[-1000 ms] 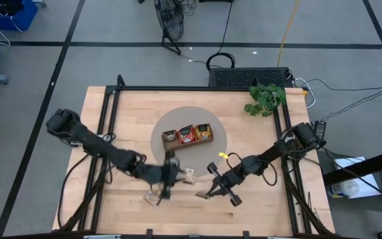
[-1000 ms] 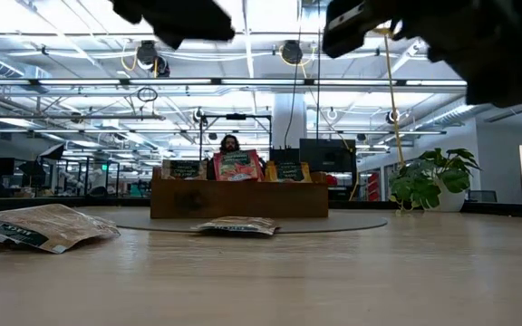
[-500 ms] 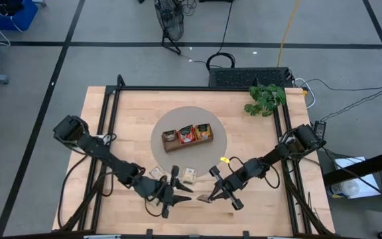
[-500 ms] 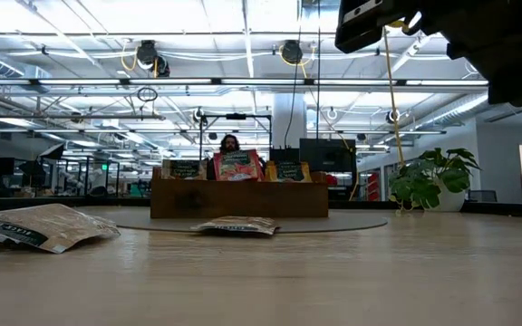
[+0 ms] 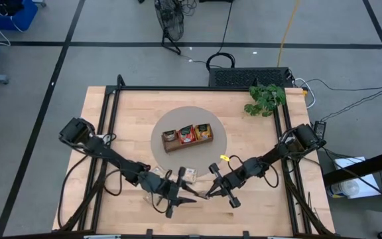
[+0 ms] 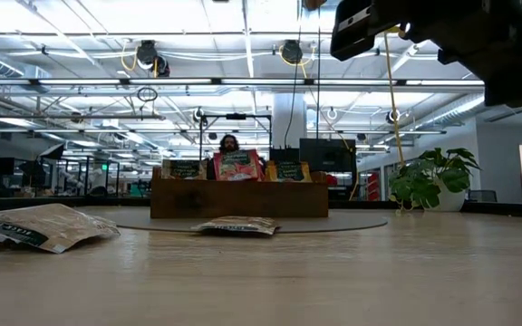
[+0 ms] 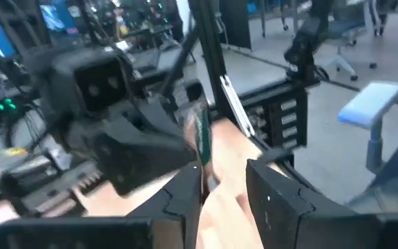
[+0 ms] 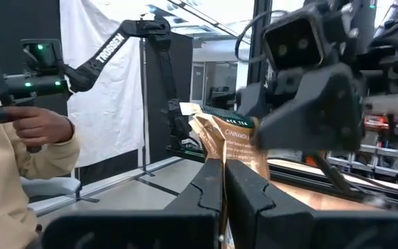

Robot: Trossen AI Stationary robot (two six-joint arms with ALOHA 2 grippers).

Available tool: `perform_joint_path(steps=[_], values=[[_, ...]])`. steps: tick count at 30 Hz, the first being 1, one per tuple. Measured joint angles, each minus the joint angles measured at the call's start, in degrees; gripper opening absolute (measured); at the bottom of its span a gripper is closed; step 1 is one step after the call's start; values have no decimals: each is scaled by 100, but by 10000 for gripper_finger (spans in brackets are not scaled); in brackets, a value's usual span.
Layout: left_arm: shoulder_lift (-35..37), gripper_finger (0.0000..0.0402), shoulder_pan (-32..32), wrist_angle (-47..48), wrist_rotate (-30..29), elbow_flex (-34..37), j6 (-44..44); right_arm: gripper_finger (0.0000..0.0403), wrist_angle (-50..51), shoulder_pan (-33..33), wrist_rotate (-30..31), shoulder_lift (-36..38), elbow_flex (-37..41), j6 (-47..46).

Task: Pick & Place Tea
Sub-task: Put the brown tea bag into the wooden organizer

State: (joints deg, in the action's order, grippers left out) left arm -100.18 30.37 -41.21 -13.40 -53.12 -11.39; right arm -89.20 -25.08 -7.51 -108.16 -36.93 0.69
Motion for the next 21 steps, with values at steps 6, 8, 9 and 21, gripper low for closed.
perform_joint_path(steps=[6,8,9,21], values=[[-68,120,-31,-127,145,0,-34,0,80,0,-2,0,-4,0],[-77,120,-59,-212,147,0,-34,0,80,0,0,0,-7,0],[-74,120,-89,-240,146,0,-33,0,79,0,0,0,-7,0],[-70,120,-339,-162,165,0,254,0,74,0,0,2,-7,0]])
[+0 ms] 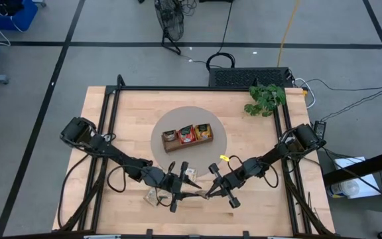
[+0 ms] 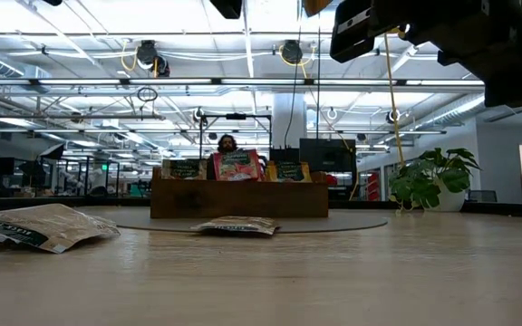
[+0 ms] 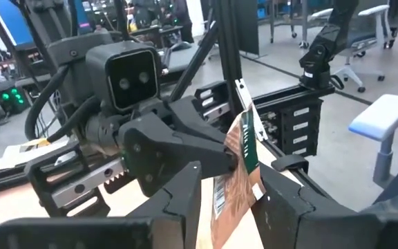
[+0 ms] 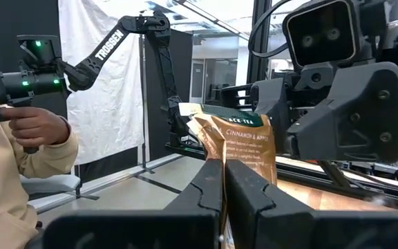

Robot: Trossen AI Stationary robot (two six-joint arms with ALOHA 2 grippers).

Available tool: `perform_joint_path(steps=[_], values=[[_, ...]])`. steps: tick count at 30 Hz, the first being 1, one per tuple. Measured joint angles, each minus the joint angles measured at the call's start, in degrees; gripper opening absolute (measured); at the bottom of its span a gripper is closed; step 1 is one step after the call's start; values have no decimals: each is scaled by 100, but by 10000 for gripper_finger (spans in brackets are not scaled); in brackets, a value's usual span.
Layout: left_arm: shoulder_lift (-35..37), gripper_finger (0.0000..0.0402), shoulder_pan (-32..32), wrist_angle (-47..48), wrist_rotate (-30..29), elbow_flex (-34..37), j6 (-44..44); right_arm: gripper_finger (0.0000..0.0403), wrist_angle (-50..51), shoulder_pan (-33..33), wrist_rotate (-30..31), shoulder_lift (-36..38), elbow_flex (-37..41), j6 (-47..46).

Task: Pick & Place Tea
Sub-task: Put the brown tea bag into the wooden organizer

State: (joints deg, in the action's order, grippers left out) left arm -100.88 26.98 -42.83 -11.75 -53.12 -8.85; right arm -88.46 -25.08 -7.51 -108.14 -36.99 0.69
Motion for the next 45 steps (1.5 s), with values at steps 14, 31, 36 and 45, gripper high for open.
perform_joint_path(steps=[14,31,36,45], values=[[0,10,218,-110,69,0,-1052,5,58,1,29,2,-2,4],[1521,2,688,3424,-3968,10,-482,35,408,0,24,4,0,-10],[1846,1,-114,3927,-3668,597,523,33,453,0,22,4,0,-109],[2464,1,-1181,2233,-2853,2309,940,24,833,-11,-2,4,0,-157]])
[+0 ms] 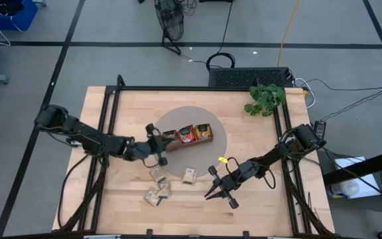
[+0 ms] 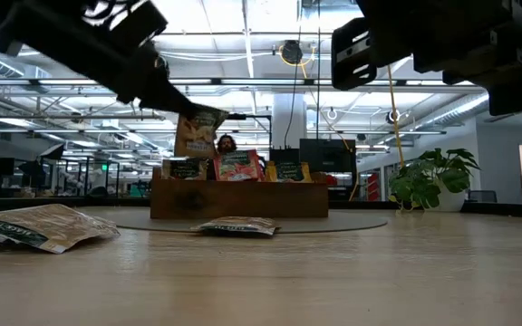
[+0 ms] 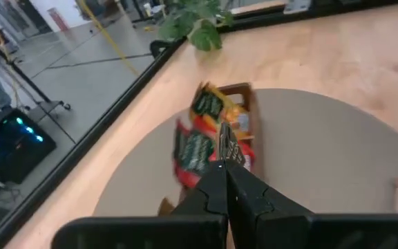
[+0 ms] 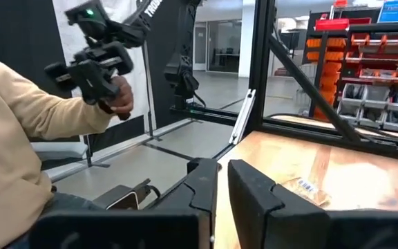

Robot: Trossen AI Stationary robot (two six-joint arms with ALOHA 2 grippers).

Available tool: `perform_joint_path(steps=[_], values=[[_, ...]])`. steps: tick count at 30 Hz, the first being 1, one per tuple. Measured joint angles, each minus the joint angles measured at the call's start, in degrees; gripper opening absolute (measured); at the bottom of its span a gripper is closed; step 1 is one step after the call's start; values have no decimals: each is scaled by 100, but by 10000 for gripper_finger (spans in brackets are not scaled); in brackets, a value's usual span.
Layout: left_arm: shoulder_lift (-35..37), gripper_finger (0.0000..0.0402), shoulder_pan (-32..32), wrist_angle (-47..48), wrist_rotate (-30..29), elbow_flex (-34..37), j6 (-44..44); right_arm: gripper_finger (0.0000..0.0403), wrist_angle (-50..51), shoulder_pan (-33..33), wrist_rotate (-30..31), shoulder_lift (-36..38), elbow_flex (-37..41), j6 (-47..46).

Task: Pick & Place Tea
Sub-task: Put the brown tea bag into the wooden organizer

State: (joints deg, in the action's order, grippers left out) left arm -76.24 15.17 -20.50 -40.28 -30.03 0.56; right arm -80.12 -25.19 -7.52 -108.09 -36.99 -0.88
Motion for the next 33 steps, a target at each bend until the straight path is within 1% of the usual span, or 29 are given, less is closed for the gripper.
perform_joint_path(steps=[3,6,10,13,16,21,28,33], values=[[121,1,-177,-448,103,371,-14,23,21,0,-10,0,0,-40],[132,0,-369,-573,150,647,107,23,27,-2,-16,0,0,-40],[131,0,-575,-786,349,915,352,24,29,-9,-18,-2,0,-33],[131,0,-656,-1055,495,1063,354,21,31,-9,-20,-1,0,-25],[131,0,-732,-1179,676,1077,297,18,29,-9,-20,-2,0,8],[130,0,-899,-1102,898,1077,309,18,29,-9,-20,-2,0,24],[129,0,-1015,-1097,945,1077,302,18,27,-9,-22,-2,0,26],[126,0,-1072,-1048,1082,1077,323,18,29,-9,-21,-2,0,26]])
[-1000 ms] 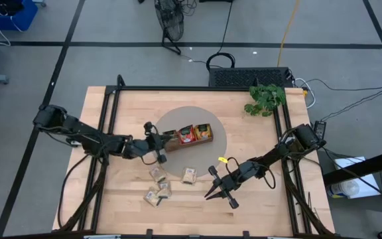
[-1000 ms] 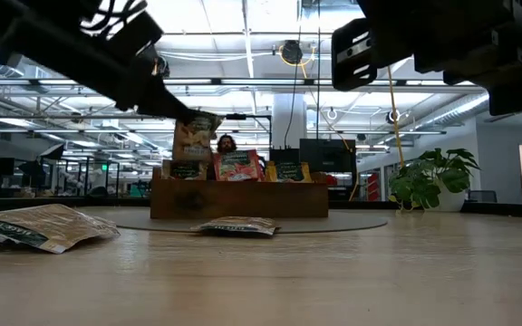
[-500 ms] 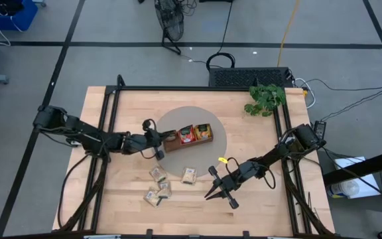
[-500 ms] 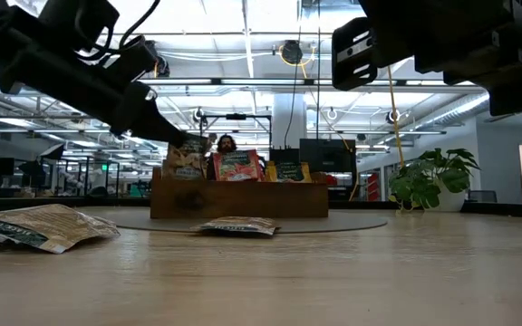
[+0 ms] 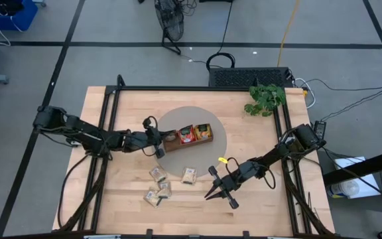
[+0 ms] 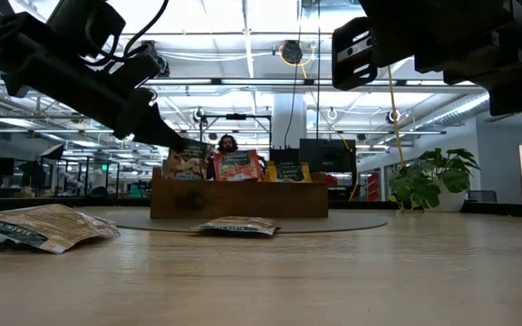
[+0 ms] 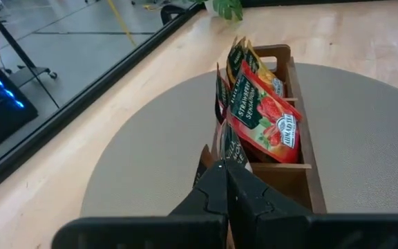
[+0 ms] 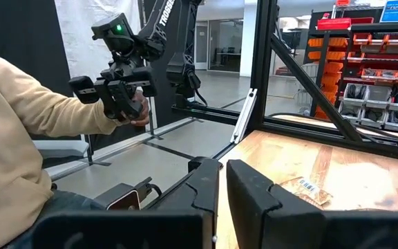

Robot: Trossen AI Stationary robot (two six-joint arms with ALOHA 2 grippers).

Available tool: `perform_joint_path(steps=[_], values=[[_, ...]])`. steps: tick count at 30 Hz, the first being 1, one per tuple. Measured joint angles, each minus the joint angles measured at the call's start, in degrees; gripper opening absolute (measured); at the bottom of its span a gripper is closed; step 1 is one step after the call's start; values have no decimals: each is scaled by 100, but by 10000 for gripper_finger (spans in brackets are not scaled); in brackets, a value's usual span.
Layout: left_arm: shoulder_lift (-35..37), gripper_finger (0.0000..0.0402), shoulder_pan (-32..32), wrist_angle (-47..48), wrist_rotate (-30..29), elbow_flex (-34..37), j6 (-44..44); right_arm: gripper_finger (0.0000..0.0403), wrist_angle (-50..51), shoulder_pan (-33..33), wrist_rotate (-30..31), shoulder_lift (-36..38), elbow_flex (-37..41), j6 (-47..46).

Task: Pick & Place Tea
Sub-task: Put the brown tea bag into the wooden organizer

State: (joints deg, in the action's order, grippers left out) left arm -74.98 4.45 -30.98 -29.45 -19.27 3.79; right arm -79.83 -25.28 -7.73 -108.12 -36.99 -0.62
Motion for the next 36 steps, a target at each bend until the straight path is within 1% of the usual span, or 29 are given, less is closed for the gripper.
perform_joint_path(steps=[5,8,15,20,28,36], values=[[-17,0,0,136,3,0,93,18,0,0,0,0,0,2],[-199,0,0,122,-17,2,113,18,0,0,-2,0,0,2],[-759,0,0,-506,-59,4,10,18,-2,0,-2,-2,0,2],[-831,2,2,-618,-65,2,-93,18,-2,0,-2,-2,2,0],[-831,34,7,-628,-112,2,-126,18,35,0,-2,-2,2,0],[-828,80,7,-627,-271,2,-66,18,280,0,-3,-2,2,-46]])
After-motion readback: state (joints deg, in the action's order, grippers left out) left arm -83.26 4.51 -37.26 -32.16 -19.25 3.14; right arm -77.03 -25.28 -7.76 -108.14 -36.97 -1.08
